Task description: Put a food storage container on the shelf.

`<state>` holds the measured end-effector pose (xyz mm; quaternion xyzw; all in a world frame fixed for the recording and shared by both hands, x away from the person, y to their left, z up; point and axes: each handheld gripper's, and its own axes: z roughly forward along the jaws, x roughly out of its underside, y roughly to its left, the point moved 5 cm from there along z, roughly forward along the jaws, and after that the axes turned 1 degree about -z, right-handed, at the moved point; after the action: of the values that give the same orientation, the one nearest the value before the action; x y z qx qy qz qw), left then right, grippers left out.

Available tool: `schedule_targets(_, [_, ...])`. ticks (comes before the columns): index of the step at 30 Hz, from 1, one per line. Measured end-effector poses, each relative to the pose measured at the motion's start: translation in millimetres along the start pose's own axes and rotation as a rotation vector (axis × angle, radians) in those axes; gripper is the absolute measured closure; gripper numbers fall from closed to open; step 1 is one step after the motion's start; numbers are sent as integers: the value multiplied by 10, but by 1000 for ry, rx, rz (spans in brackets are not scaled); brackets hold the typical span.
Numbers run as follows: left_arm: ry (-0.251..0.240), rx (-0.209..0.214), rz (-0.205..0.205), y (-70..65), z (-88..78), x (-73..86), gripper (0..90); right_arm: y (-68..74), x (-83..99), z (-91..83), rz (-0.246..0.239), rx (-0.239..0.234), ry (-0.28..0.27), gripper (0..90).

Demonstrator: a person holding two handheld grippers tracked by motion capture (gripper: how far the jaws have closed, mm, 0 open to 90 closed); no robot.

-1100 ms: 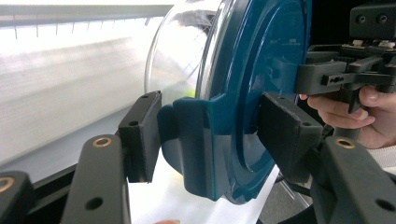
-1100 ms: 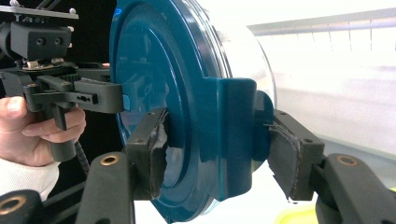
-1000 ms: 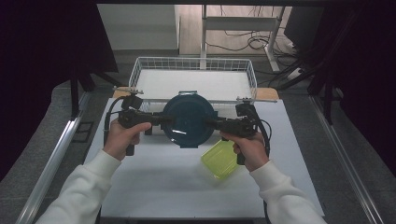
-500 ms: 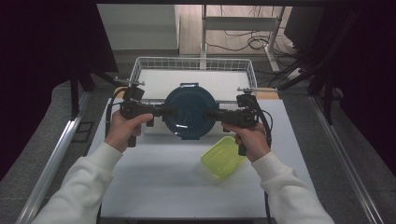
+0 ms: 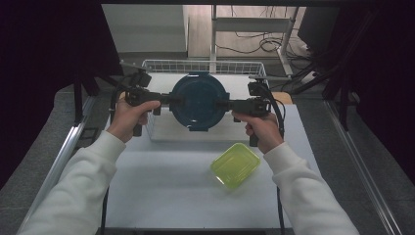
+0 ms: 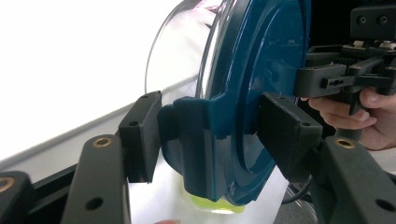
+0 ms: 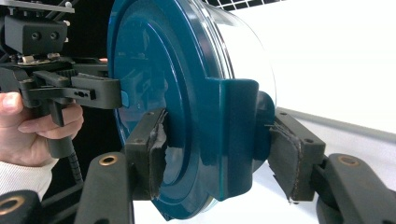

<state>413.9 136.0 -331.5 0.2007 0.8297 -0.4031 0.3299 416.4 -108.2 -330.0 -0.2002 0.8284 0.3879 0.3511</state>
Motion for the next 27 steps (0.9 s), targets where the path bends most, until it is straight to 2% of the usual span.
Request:
schedule_targets(8, [0, 3, -10, 79, 38, -206, 416, -75, -212, 46, 1, -2, 5, 416])
schedule_targets(16, [20, -5, -10, 199, 123, -461, 415, -225, -443, 116, 30, -8, 6, 415])
schedule_targets(21, [24, 7, -32, 318, 209, -588, 415, -327, -570, 179, 54, 0, 18, 415])
schedule_targets(27, [42, -2, -58, 385, 281, -681, 415, -448, -674, 243, 92, -2, 34, 409])
